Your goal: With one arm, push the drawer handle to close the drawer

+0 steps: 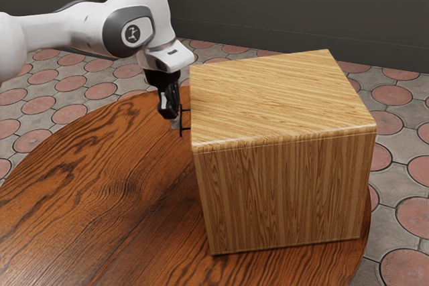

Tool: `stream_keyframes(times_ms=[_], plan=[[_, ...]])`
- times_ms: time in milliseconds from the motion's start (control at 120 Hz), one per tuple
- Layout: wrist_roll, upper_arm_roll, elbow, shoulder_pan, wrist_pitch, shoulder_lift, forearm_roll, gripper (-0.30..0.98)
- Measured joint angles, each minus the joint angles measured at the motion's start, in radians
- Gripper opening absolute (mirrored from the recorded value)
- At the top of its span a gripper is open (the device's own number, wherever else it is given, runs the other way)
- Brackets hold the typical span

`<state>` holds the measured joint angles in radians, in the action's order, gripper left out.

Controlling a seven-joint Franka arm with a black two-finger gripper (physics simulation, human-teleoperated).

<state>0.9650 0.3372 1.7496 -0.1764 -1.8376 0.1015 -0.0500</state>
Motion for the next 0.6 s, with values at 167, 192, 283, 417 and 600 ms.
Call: stream_keyframes(times_ms=[167, 192, 283, 417, 600], plan=[[-0.003, -0.002, -0.016, 0.001, 0.002, 0.010, -0.001, -0.08], [-0.004, -0.001, -0.018, 0.000, 0.004, 0.012, -0.002, -0.08], [-0.007, -0.005, -0.013, 0.005, 0.007, 0.012, -0.003, -0.10], [-0.011, -0.025, -0.001, -0.047, 0.064, -0.080, 0.000, -0.10], [0.056, 0.004, -0.095, -0.073, 0.251, -0.262, 0.025, 0.19]])
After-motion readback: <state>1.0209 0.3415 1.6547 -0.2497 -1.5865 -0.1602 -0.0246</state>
